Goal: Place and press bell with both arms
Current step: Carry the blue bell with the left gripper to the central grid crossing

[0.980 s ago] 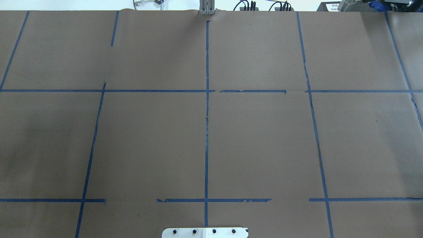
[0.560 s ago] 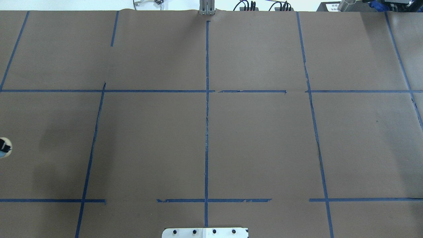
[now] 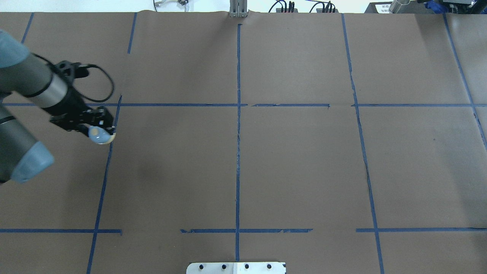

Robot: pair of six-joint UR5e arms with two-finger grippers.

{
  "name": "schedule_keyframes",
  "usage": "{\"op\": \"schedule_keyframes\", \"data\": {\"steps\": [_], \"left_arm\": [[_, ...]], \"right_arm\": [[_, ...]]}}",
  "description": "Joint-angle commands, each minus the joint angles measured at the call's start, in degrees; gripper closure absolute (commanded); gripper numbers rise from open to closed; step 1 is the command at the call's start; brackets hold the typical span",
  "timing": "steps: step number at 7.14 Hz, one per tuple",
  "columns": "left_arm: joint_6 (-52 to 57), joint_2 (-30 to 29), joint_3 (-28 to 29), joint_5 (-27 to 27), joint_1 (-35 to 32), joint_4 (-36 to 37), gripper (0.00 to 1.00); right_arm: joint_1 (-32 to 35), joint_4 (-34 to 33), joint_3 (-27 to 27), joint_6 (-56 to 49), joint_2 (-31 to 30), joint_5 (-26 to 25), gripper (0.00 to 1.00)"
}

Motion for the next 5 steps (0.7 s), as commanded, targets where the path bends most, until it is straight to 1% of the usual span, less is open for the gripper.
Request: {"op": "schedule_keyframes", "data": {"steps": [1,2,3,4,5], "left_arm": [[-11.58,-21.04,16.70,3.06,4.43,2.93,0.92],[-13.37,-27.66,23.93,5.18,5.40,2.22,0.92],[-14.61,-31.82,29.57,5.90,5.41,-0.65,0.92],[-18.54,-36.82,37.72,7.29,5.58,-6.86,0.92],[-21.18,-41.57,45.54,11.57,7.50,-11.27,0.92]], "right_arm": [[-0.01,-0.16,-0.13,-0.02,0.00,-0.16,0.00],[-0.01,-0.16,-0.13,-0.02,0.00,-0.16,0.00],[-0.01,-0.16,-0.13,-0.02,0.00,-0.16,0.00],[-0.01,-0.16,-0.22,-0.02,0.00,-0.16,0.00],[-0.01,-0.16,-0.22,-0.02,0.00,-0.16,0.00]]}}
